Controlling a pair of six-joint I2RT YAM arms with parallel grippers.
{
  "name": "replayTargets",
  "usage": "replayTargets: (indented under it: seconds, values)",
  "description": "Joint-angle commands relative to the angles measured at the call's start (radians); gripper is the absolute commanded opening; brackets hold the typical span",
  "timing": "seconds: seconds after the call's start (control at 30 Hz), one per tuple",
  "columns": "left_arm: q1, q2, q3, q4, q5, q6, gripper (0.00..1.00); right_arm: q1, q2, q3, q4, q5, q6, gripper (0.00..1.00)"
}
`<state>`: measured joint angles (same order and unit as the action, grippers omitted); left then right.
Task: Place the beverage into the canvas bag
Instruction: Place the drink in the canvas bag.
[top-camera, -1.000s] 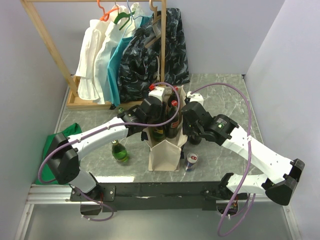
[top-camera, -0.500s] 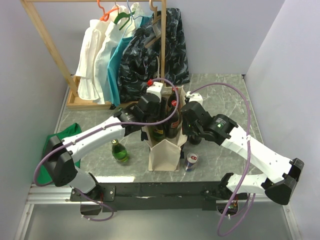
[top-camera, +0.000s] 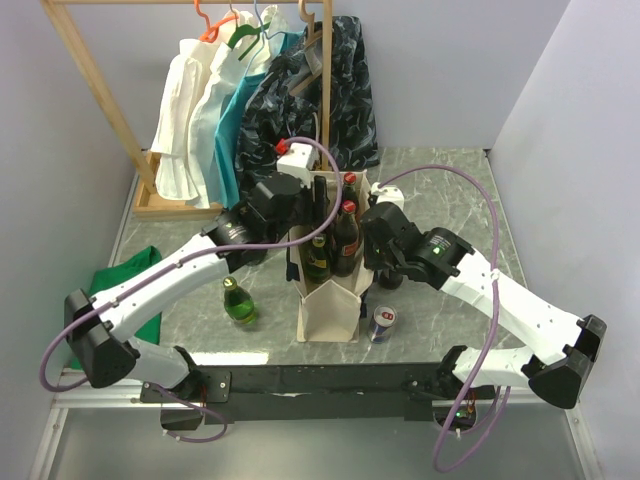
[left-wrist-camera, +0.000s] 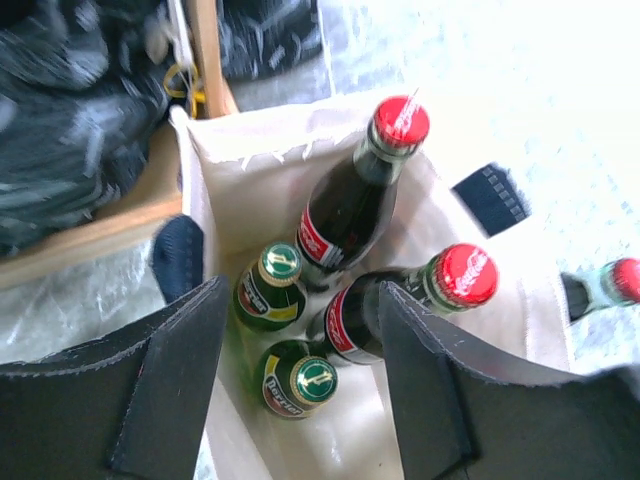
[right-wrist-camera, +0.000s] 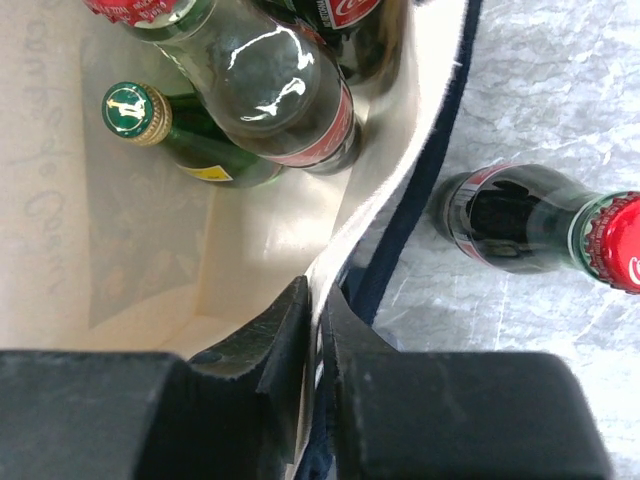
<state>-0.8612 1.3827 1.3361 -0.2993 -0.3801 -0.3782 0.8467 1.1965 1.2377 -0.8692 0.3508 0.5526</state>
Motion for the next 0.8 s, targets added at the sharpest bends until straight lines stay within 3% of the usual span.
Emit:
replayTargets:
  seconds: [0.0,0.5,0.77]
  values:
    - [-0.006,-0.065,0.058,-0.011,-0.055,0.027,0.67,0.003,0.008,0.025,0.024,0.013,-0.003,0.18]
    - [-0.006,-0.169,0.025,-0.132,-0.095,-0.005,0.72,0.003,0.005,0.066,0.006,0.004,0.007,0.40]
    - [-0.006,-0.200,-0.017,-0.161,-0.062,-0.028,0.74,0.003,-0.052,0.057,0.021,-0.016,0.009,0.47]
